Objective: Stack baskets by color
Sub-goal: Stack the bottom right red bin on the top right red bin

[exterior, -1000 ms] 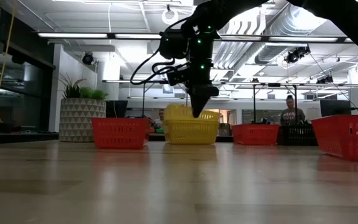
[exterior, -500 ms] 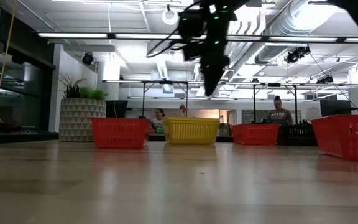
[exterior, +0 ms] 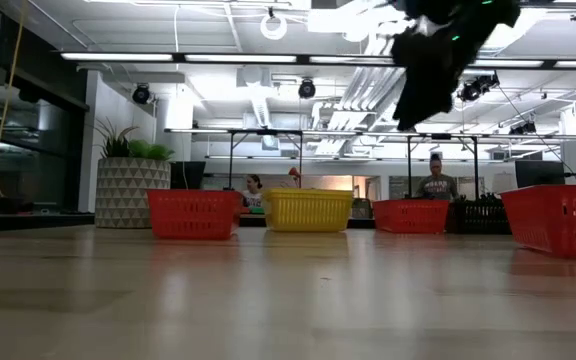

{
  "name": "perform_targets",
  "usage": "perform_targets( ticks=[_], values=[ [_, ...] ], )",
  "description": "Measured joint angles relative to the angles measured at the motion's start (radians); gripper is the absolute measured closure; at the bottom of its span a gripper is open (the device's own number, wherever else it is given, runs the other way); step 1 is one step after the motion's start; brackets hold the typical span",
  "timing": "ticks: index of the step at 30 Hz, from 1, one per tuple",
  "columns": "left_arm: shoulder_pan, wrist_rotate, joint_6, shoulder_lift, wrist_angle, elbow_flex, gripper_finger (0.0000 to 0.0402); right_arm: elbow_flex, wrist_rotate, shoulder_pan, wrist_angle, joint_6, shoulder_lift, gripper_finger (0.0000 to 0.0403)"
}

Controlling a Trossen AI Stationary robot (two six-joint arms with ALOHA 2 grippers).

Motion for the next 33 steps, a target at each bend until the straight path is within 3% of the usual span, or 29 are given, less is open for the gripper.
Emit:
perform_targets(
  ticks=[5, 10, 23, 26, 33],
  values=[
    [0.000, 0.000, 0.032, 0.000, -0.062, 0.000, 0.0401, -0.206, -0.003, 0.082, 0.437, 0.226, -0.232, 0.0208],
    [0.000, -0.006, 0.078, 0.000, -0.112, 0.000, 0.0401, -0.324, -0.002, 0.141, 0.844, 0.250, -0.345, 0.0208],
    [0.000, -0.008, 0.071, 0.000, -0.119, 0.000, 0.0401, -0.329, -0.001, 0.185, 0.861, 0.250, -0.383, 0.0208],
    [0.000, -0.008, 0.068, 0.000, -0.119, 0.000, 0.0401, -0.282, -0.048, 0.190, 0.740, 0.254, -0.382, 0.0208],
    [0.000, -0.008, 0.060, 0.000, -0.119, 0.000, 0.0401, -0.024, -0.060, 0.288, -0.101, 0.226, -0.325, 0.0208]
  ],
)
